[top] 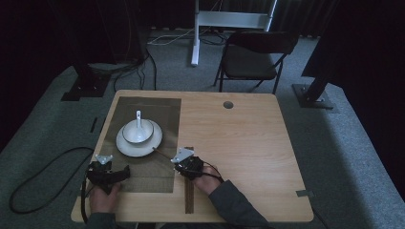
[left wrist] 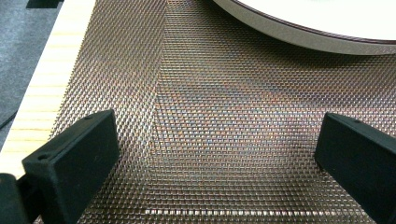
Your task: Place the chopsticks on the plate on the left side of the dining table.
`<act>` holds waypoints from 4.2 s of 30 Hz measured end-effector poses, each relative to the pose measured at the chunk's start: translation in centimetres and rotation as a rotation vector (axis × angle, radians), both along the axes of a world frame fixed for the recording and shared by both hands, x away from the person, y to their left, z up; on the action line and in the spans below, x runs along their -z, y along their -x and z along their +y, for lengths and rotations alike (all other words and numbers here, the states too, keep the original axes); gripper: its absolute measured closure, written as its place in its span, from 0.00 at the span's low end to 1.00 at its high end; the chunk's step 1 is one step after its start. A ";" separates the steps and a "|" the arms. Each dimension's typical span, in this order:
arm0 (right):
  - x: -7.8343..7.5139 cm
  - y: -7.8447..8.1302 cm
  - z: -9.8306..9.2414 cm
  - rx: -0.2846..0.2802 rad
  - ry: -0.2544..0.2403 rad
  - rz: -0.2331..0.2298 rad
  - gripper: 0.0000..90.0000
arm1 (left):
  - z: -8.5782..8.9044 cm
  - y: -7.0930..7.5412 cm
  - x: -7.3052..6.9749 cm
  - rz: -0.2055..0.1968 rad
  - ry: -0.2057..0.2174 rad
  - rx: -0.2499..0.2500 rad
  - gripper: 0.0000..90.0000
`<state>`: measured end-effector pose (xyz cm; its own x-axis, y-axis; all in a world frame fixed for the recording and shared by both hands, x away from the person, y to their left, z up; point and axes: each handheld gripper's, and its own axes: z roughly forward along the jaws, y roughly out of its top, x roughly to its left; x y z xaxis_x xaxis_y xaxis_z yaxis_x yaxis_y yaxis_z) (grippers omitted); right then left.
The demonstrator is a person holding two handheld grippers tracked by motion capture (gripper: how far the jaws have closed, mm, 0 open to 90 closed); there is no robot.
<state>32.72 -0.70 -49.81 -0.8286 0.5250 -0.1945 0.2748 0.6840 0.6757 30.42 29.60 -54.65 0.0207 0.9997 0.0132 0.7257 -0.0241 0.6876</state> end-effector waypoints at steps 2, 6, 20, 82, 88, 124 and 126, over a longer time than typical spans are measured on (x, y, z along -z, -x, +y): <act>0.0 0.0 0.1 -0.002 0.000 0.003 0.94 | 0.0 0.0 0.0 0.000 0.000 0.000 0.00; 0.0 0.1 0.3 -0.009 0.004 0.002 0.94 | 0.0 0.0 0.0 0.000 0.000 0.000 0.00; 0.2 -0.1 0.8 -0.044 0.000 0.006 0.94 | 0.0 0.0 0.0 0.000 0.000 0.000 0.00; -1.2 -3.1 4.3 -0.276 0.001 -0.023 0.94 | 0.0 0.0 0.0 -0.001 -0.001 0.000 0.00; -1.4 -3.4 4.6 -0.275 -0.001 -0.024 0.94 | 0.0 0.0 0.0 -0.001 0.000 0.000 0.00; -2.2 -5.3 6.1 -0.300 0.022 -0.049 0.94 | 0.0 0.0 0.0 -0.001 -0.001 0.000 0.00; -2.4 -5.3 6.4 -0.307 0.025 -0.052 0.94 | 0.0 0.0 0.0 -0.001 -0.001 0.000 0.00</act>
